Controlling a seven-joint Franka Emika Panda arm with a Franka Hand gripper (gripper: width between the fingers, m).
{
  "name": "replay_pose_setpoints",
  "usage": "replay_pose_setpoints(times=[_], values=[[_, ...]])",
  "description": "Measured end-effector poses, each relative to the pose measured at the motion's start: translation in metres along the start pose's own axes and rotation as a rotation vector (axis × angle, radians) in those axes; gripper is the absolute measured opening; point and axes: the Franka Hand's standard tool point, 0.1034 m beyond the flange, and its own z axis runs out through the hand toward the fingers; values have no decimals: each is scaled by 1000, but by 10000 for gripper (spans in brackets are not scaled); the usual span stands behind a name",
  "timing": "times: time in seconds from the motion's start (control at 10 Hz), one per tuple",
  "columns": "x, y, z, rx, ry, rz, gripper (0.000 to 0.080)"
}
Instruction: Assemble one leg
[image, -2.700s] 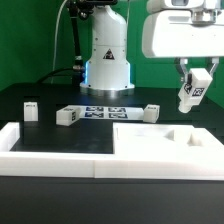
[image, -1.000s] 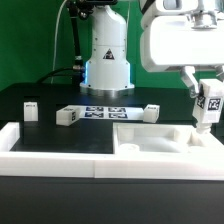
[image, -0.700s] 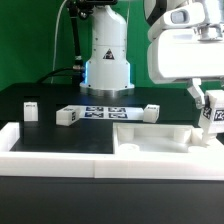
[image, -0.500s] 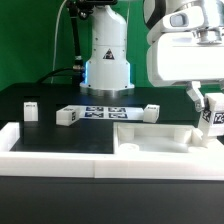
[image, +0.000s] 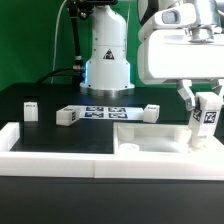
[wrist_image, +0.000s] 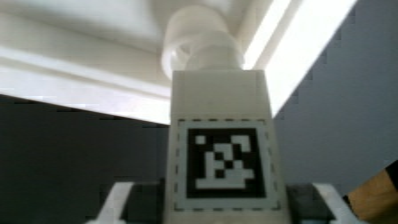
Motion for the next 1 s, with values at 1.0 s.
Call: replay_pose_setpoints(times=[1.0], values=[[-13, -11, 12, -13, 98, 11, 294]])
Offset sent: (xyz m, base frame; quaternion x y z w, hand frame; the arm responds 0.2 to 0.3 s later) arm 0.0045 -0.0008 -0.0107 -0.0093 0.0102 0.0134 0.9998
